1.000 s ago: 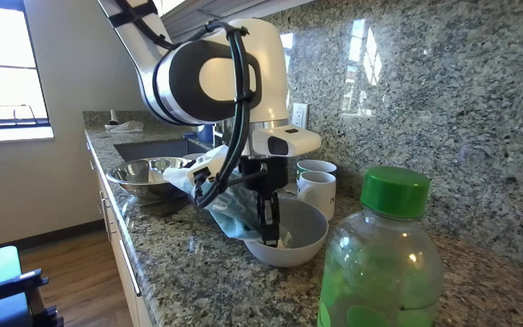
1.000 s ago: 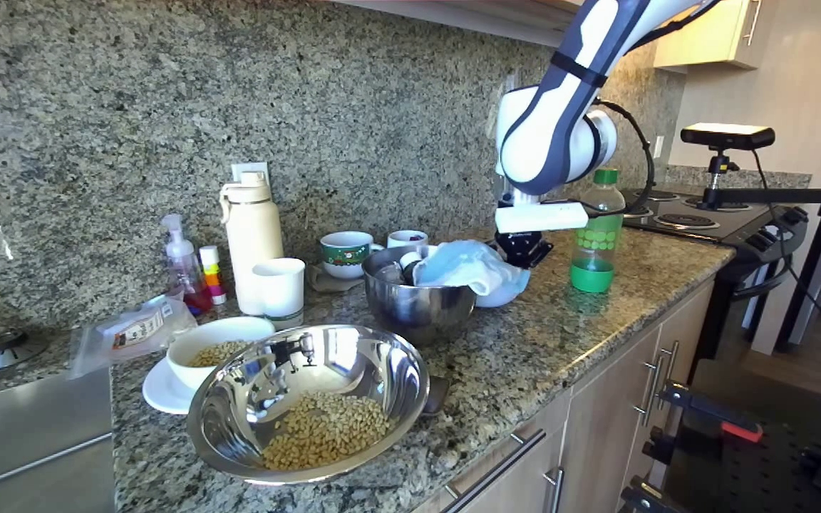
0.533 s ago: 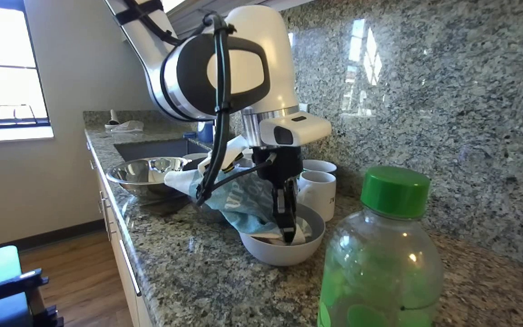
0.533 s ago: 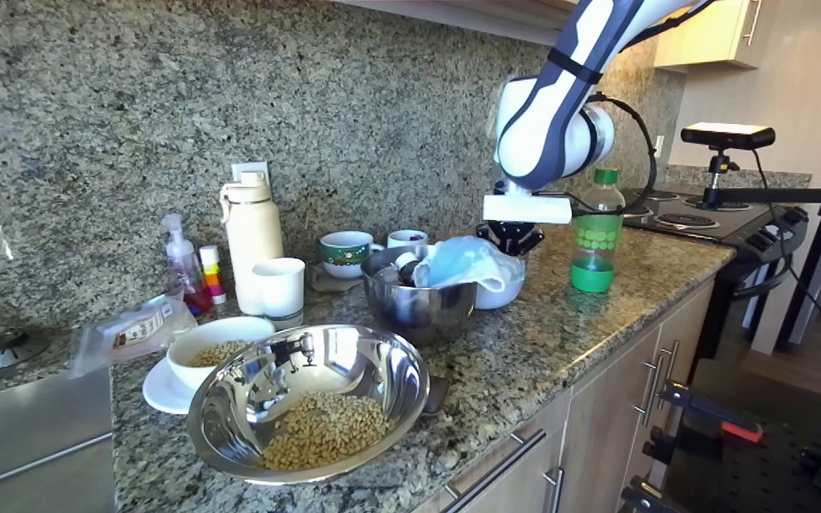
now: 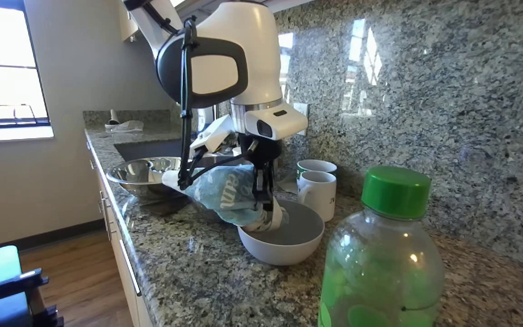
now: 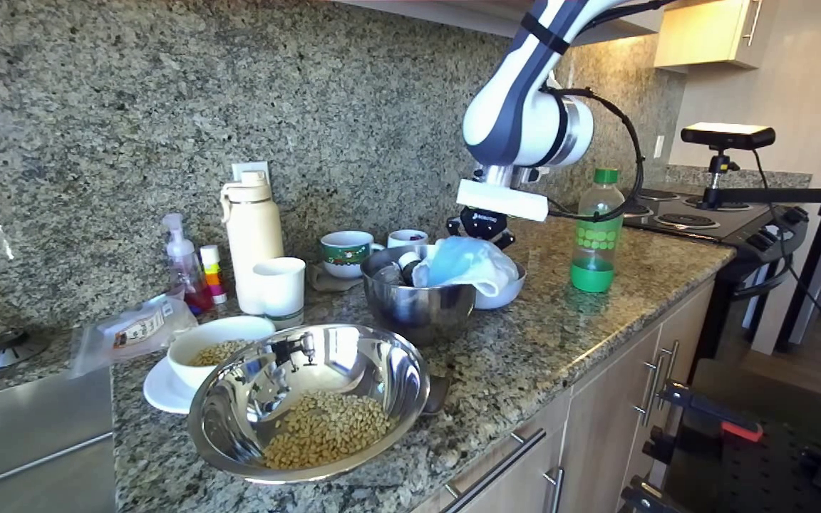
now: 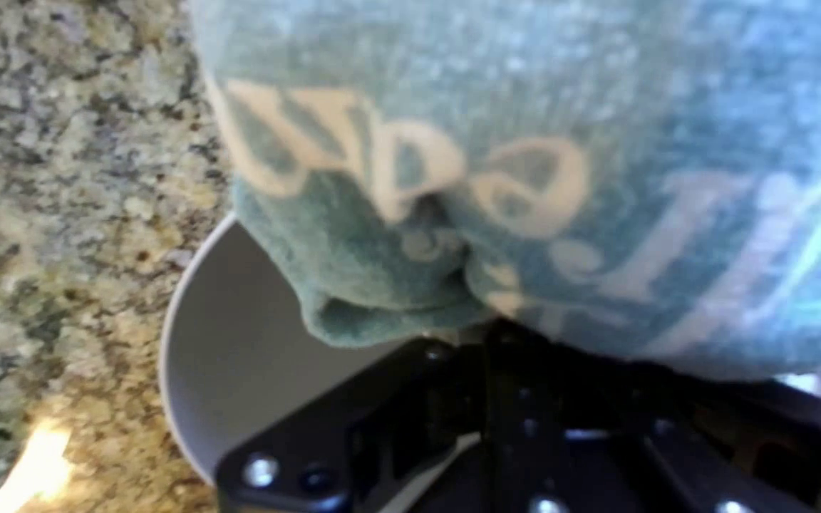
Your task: Use the blue and white towel from the silver bowl to wipe the grey bowl, return the towel to the silver bowl on the left
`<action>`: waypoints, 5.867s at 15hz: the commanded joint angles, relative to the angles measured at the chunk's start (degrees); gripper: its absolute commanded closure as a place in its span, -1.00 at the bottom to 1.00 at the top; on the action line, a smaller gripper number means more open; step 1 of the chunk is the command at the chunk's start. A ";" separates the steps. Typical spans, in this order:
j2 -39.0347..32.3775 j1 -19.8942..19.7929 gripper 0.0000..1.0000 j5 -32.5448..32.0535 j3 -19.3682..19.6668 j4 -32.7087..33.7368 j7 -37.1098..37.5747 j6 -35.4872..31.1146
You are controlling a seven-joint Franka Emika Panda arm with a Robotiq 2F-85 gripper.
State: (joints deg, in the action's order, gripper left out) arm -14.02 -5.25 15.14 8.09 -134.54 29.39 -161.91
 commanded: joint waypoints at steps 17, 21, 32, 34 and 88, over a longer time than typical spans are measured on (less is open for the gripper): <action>-0.82 4.04 0.98 -25.42 12.68 0.29 16.61 2.47; -1.17 4.52 0.98 -23.07 11.64 0.04 18.60 -2.29; 1.44 0.00 0.98 -3.25 1.43 -0.63 -2.04 4.66; 1.31 0.91 0.98 -6.41 3.36 -0.71 -1.23 7.43; 9.14 7.26 0.98 -32.15 -11.54 12.90 5.06 8.49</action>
State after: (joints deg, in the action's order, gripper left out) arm -0.42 -1.28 -15.60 -1.26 -128.37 36.22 -156.26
